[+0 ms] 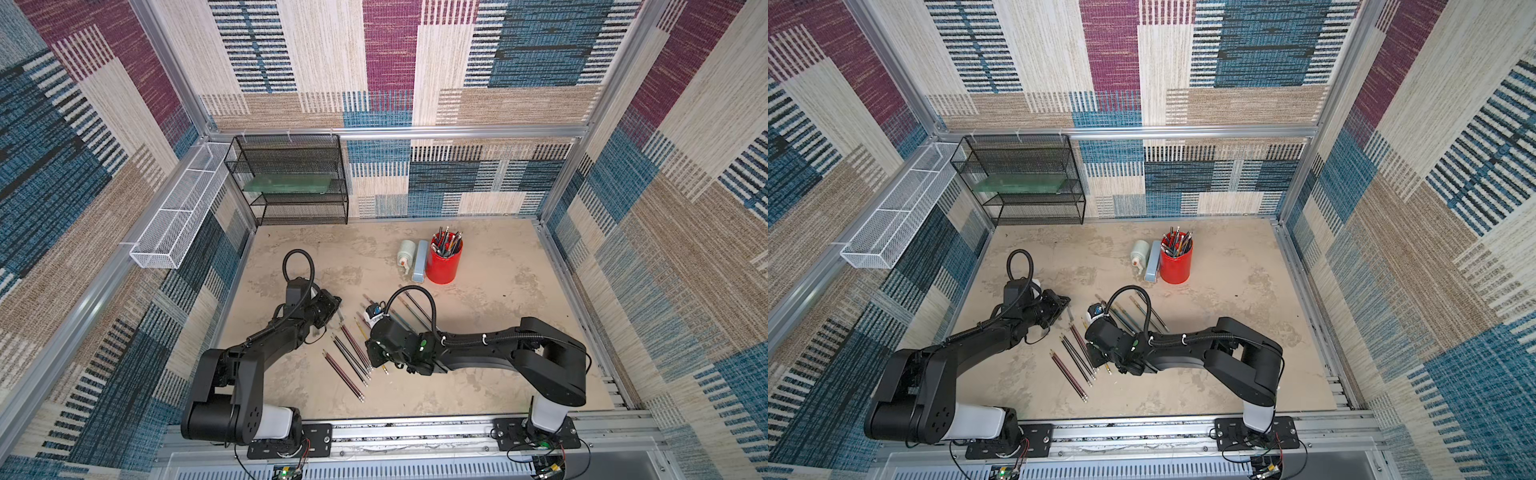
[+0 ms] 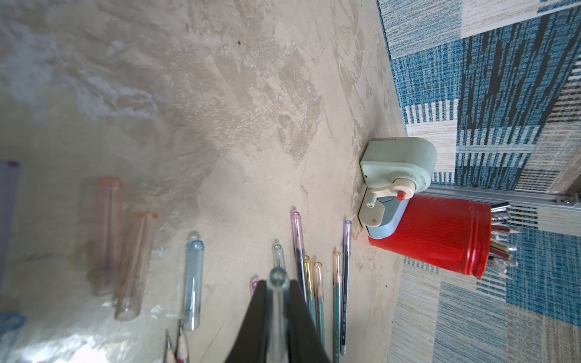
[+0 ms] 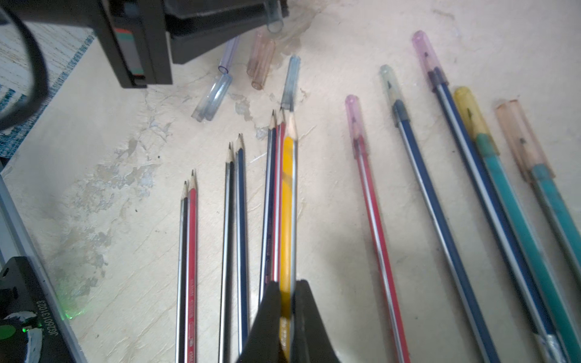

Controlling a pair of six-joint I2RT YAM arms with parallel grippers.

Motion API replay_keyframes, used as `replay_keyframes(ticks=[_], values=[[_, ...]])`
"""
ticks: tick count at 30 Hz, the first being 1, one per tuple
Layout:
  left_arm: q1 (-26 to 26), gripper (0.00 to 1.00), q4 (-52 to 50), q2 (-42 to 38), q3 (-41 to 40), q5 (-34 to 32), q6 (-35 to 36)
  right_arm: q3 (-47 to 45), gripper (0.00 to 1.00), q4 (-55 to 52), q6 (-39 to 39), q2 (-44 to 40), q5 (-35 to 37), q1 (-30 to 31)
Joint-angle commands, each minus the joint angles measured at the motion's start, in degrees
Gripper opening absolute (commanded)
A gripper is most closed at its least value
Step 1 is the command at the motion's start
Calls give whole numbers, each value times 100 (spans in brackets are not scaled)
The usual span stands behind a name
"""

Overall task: Remove the protective cover of the pencils
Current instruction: Place the pencil at the center of the board.

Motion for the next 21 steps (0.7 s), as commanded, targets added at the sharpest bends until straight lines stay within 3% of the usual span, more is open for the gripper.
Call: replay_keyframes(ticks=[1,3,13,21], values=[[-8,0,-426,3,249,-229,213,112,0,63,31,178,41,-17],[-16,0,-842,102,489,-150,357,231,0,-20,31,328,24,-28],[-37,0,-1032,702,707,230,472,634,0,-185,-4,720,-48,-178],[-44,0,-1038,637,720,291,528,637,1,-288,-13,802,-111,-251]])
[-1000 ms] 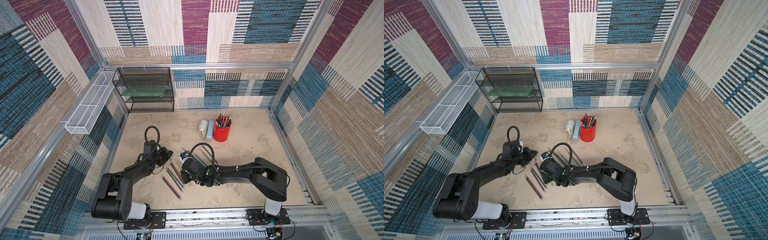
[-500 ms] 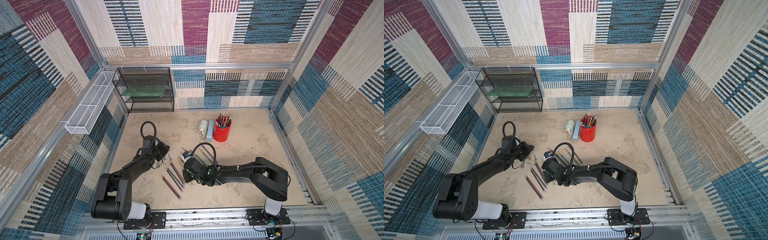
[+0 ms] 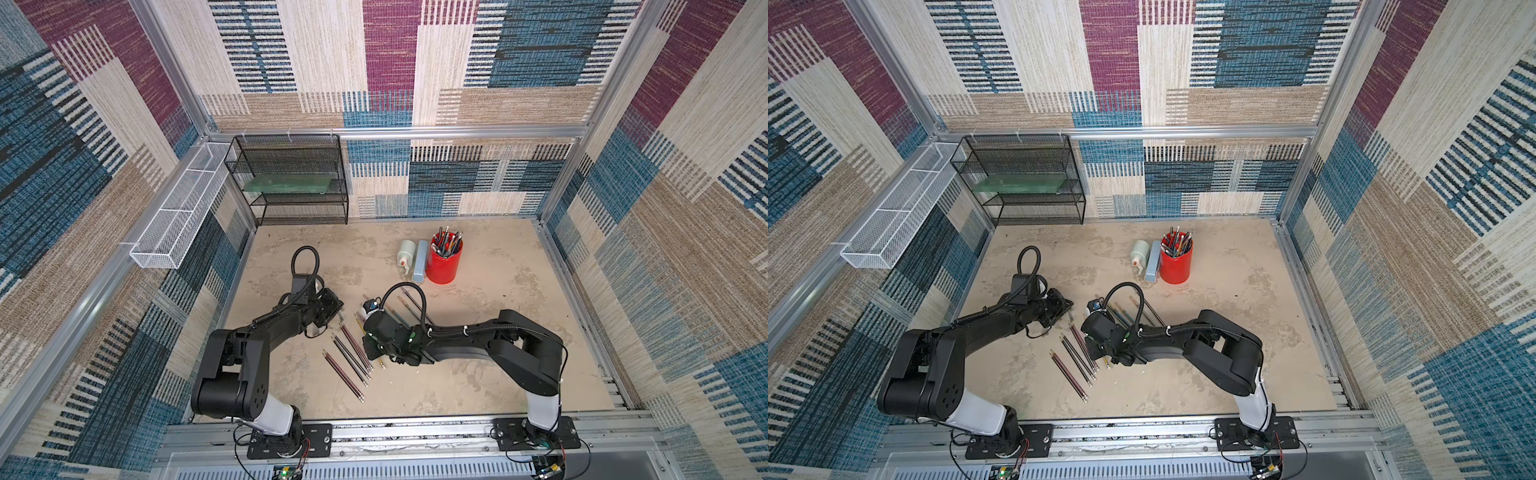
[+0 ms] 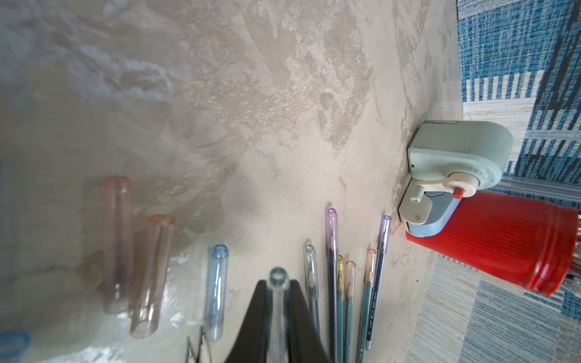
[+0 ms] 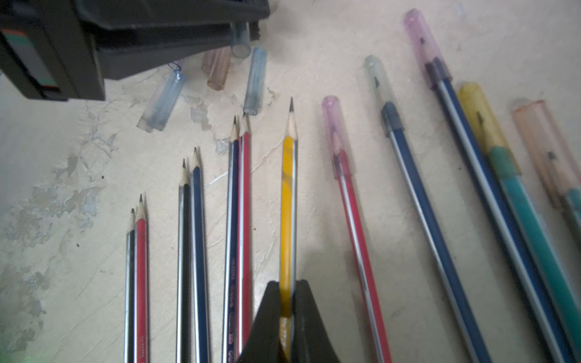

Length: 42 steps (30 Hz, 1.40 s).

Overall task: Remove the protective cover of the pencils
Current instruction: Place the pencil at the center of the board.

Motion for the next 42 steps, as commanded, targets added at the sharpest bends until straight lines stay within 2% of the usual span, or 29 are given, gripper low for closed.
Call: replay_keyframes(ticks=[1,7,11,25,42], values=[[2,0,-43,-59,39,98,94,73,1,-112,-18,73,-47,0],[-15,0,-64,-65,39,107,110,184,3,-143,6,244,-38,-10],[-24,0,-59,-49,61,106,125,259,11,-234,7,296,-32,-13],[-50,0,-57,-23,90,160,110,351,19,-354,6,482,160,-48],[-129,0,-36,182,160,177,127,494,19,-450,-13,554,138,-80]])
